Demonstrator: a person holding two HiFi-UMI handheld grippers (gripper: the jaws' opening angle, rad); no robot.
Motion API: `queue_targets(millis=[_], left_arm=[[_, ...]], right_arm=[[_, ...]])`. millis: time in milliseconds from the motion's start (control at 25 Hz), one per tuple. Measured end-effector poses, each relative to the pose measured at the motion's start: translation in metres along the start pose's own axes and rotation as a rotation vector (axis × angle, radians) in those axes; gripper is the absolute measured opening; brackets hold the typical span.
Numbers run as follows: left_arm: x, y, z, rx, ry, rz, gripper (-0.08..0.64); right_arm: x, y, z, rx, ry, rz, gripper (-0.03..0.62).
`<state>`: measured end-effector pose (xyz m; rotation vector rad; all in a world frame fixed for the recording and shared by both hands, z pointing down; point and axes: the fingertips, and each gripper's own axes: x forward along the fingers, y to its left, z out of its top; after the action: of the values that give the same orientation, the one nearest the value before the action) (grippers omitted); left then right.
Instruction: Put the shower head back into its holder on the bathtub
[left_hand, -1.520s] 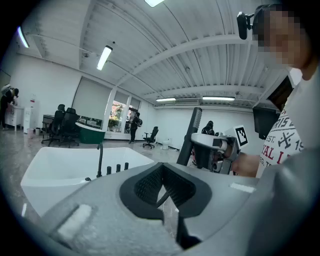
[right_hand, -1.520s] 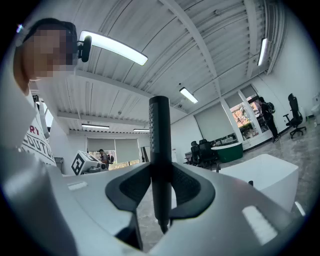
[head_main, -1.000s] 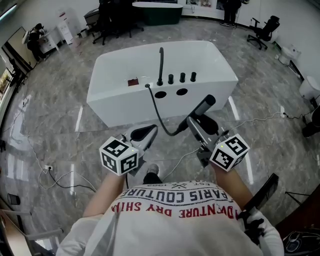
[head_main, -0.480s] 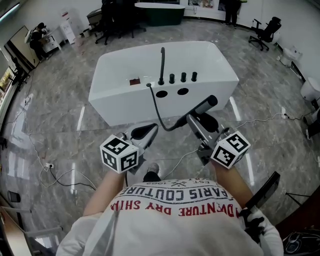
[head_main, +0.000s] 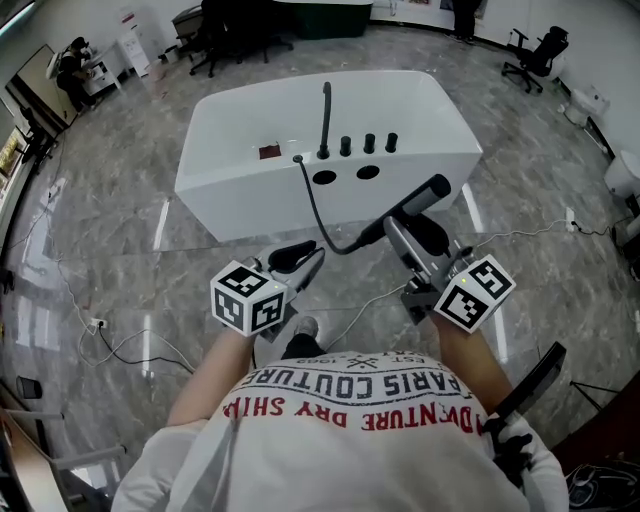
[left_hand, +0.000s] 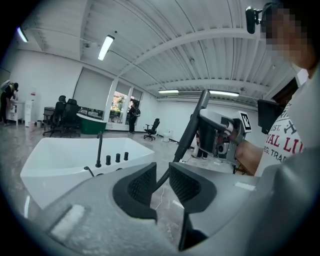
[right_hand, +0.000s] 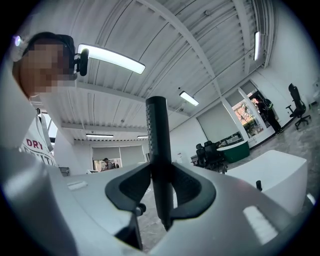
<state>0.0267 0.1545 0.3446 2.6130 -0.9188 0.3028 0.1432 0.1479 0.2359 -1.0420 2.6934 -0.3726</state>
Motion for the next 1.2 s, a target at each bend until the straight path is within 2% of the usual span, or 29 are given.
queue_targets(millis=[160,520,600,720,840,960,1200], left_arm=[[0.007,0.024,0.006,0.006,0.039,0.009,0.092],[0.012,0.055,-0.034,0.011,0.08,-0.007,0.092],[0.019,0.067,-0.048,0.004,0.111,-0.021,0.092],[0.032,0.103,-0.053,-0.028,0.155,-0.067,0.092],[0.054,0.133,-0.048,-0.026,0.199,-0.148,0.094],[0.079,0.155,-0.052,-0.039,0.243,-0.218,0.137],[0.133,0.203,-0.053,-0.044,0.3,-0.32,0.16]], right_arm=[[0.022,-0.009,0.022,-0.003,-0.01,0.005,0.13],[0.037,-0.022,0.03,-0.007,-0.075,0.026,0.127],[0.046,-0.032,0.029,-0.006,-0.089,0.029,0.126],[0.09,-0.056,0.034,0.006,-0.081,0.013,0.124],[0.141,-0.081,0.045,0.027,-0.075,0.007,0.124],[0.179,-0.103,0.052,0.038,-0.078,0.001,0.124],[0.255,-0.15,0.066,0.06,-0.098,-0.016,0.123]])
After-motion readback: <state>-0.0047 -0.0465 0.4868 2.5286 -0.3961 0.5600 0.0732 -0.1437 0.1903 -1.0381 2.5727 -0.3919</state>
